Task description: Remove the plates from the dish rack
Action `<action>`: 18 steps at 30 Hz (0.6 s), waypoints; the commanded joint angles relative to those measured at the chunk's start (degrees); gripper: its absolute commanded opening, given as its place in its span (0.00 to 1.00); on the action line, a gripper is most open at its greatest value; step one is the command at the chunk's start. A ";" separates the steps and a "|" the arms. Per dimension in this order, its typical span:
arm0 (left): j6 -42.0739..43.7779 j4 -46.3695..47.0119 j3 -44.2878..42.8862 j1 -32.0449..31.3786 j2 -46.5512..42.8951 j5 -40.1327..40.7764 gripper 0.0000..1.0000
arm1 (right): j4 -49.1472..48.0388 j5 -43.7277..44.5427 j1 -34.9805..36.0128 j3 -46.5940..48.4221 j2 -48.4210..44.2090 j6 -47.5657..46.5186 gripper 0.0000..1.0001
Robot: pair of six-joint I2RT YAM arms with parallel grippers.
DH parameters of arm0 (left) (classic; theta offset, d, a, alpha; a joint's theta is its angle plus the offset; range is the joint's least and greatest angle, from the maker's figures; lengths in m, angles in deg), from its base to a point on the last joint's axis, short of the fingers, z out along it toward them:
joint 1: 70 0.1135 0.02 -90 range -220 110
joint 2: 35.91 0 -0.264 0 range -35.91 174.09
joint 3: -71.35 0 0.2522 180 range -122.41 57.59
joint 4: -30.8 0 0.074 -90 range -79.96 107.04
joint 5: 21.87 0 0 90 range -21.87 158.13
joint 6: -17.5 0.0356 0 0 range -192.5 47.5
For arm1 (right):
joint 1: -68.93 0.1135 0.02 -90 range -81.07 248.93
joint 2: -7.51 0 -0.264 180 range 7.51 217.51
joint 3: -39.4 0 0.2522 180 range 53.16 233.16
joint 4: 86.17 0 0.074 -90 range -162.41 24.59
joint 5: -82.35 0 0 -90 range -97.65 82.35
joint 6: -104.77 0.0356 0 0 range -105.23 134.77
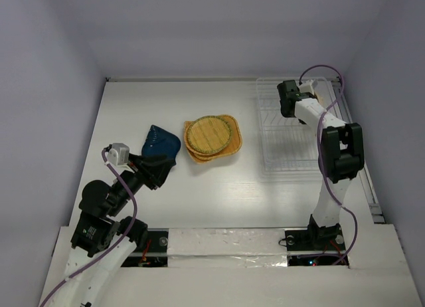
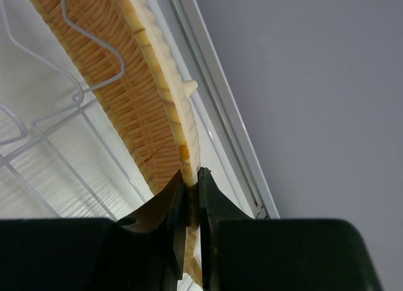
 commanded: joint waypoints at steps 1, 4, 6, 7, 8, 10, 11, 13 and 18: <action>-0.17 1.98 -0.38 -0.28 -0.20 0.24 0.38 | 0.52 9.06 1.50 4.06 -1.10 -0.53 0.00; -0.09 1.98 -0.29 -0.28 -0.20 0.32 0.38 | 0.00 13.27 2.02 3.80 -1.28 -1.41 0.00; -0.26 1.98 -0.29 -0.28 -0.12 0.24 0.38 | 0.69 15.66 2.02 4.06 -1.28 -0.97 0.00; -0.26 1.98 -0.29 -0.28 -0.20 0.32 0.38 | 1.22 15.66 2.02 4.58 -1.54 0.25 0.00; -0.26 1.98 -0.20 -0.28 -0.12 0.41 0.38 | 1.05 15.66 2.02 4.76 -1.81 0.35 0.00; -0.26 1.98 -0.29 -0.28 -0.12 0.41 0.38 | 0.70 15.48 2.02 5.37 -2.60 0.09 0.00; -0.26 1.98 -0.29 -0.28 -0.12 0.41 0.38 | 0.26 15.22 2.02 5.73 -2.86 0.09 0.00; -0.26 1.98 -0.20 -0.28 0.06 0.50 0.38 | -0.96 15.13 2.02 6.08 -3.30 -1.31 0.00; -0.35 1.98 -0.11 -0.28 0.15 0.59 0.38 | -11.07 19.43 3.25 3.71 -2.34 -9.41 0.00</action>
